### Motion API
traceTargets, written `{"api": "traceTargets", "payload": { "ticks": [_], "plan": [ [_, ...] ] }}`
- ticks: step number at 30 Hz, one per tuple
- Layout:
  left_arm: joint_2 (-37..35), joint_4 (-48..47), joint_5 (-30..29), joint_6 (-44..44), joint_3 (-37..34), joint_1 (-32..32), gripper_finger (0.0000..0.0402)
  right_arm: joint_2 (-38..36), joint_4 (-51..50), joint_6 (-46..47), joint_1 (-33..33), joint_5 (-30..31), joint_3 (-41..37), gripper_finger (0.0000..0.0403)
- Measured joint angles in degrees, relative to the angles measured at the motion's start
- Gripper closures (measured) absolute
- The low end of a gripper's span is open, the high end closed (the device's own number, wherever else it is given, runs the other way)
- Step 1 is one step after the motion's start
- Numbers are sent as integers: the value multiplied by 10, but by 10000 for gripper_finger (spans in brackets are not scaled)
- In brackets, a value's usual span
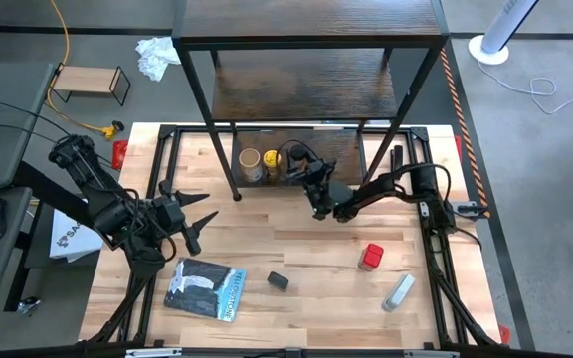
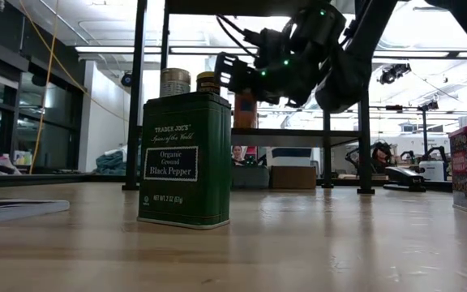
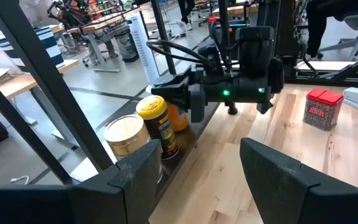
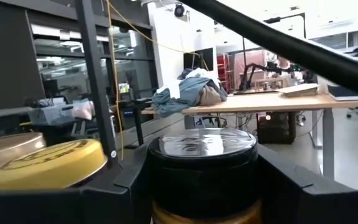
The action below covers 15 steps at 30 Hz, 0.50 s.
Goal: Shelf spices
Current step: Put the orange seasoning bottle on the shelf
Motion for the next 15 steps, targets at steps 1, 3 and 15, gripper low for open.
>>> {"api": "traceTargets", "payload": {
  "ticks": [1,3,15],
  "plan": [
    [0,0,-1,0,0,0,186,0,1,-6,0,0,0,208],
    [0,0,-1,0,0,0,186,-2,3,-15,4,1,0,208],
    [0,0,-10,-4,0,0,186,-5,4,-2,21,36,0,118]
  ]
}}
